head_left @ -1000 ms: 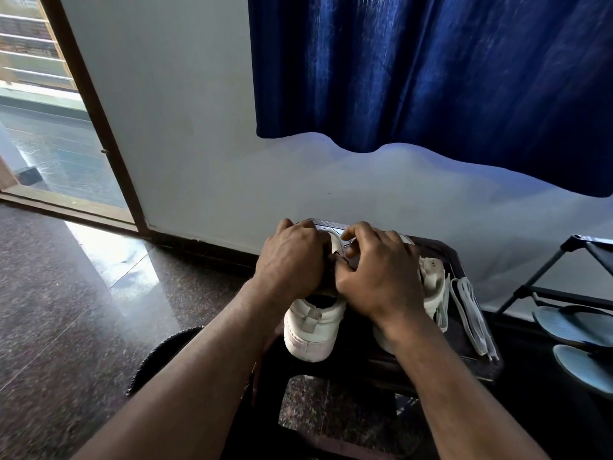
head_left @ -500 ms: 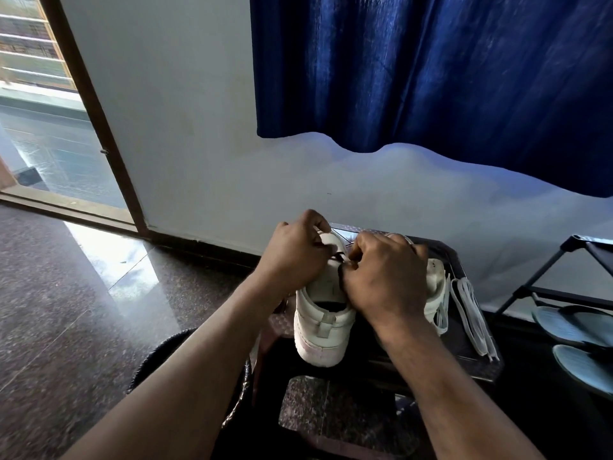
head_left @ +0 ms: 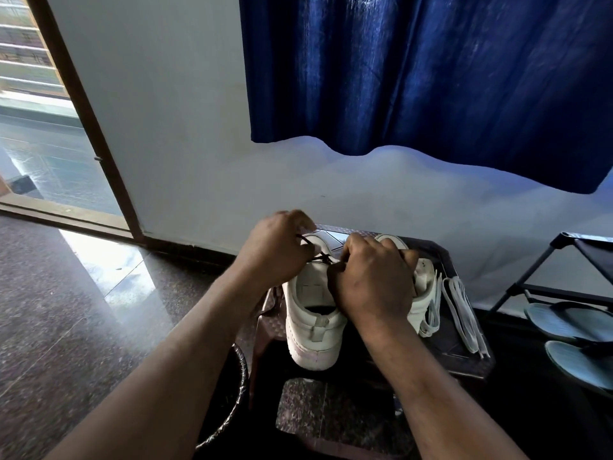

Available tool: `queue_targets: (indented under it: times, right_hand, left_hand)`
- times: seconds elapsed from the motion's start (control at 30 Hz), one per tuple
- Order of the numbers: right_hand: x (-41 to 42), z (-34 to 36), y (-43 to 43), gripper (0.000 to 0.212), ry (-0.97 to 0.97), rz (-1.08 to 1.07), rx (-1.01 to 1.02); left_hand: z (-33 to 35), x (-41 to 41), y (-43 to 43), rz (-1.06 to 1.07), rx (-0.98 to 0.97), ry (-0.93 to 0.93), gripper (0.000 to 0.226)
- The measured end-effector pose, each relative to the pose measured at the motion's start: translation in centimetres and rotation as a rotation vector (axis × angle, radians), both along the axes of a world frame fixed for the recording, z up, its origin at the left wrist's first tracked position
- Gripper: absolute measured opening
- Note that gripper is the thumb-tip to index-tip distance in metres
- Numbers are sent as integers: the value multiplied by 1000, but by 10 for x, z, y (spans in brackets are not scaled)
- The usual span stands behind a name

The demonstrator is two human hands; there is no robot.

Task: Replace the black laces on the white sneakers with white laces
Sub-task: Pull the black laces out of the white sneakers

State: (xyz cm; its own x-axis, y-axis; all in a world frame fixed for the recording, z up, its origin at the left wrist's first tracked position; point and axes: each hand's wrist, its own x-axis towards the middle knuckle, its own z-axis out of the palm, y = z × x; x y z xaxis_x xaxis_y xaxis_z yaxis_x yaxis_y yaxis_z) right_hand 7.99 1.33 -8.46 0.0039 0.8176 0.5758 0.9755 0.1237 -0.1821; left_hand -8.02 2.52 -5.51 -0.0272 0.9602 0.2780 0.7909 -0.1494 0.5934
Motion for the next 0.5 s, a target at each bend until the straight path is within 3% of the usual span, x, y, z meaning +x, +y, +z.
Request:
queue_targets:
  times: [0.07, 0.13, 0.17, 0.27, 0.3, 0.33, 0.37, 0.43, 0.47, 0.5]
  right_hand:
    - [-1, 0, -1, 13, 0, 11, -5]
    - [0, 0, -2, 14, 1, 12, -5]
    - [1, 1, -3, 15, 4, 21, -15]
    - [3, 4, -6, 15, 18, 53, -59]
    - [4, 5, -6, 13, 28, 54, -64]
    - [4, 5, -6, 13, 33, 52, -65]
    - [3, 5, -6, 12, 34, 52, -63]
    - [1, 5, -7, 13, 38, 52, -41]
    - [0, 5, -6, 14, 44, 50, -31]
    - [0, 5, -6, 15, 47, 49, -27]
  left_hand:
    - [-1, 3, -3, 10, 68, 186, 3]
    - [-1, 11, -5, 19, 89, 136, 7]
    - [2, 14, -5, 6, 69, -22, 10]
    - [21, 18, -11, -68, -35, -882, 21]
    - [25, 14, -13, -78, -48, -997, 21]
    - [28, 10, -16, -74, -51, -952, 22]
    - [27, 2, -16, -66, -58, -773, 25]
    - [25, -10, -18, -52, -63, -191, 29]
    - [24, -13, -19, -50, -52, 27, 29]
    - [22, -15, -19, -55, -50, 106, 29]
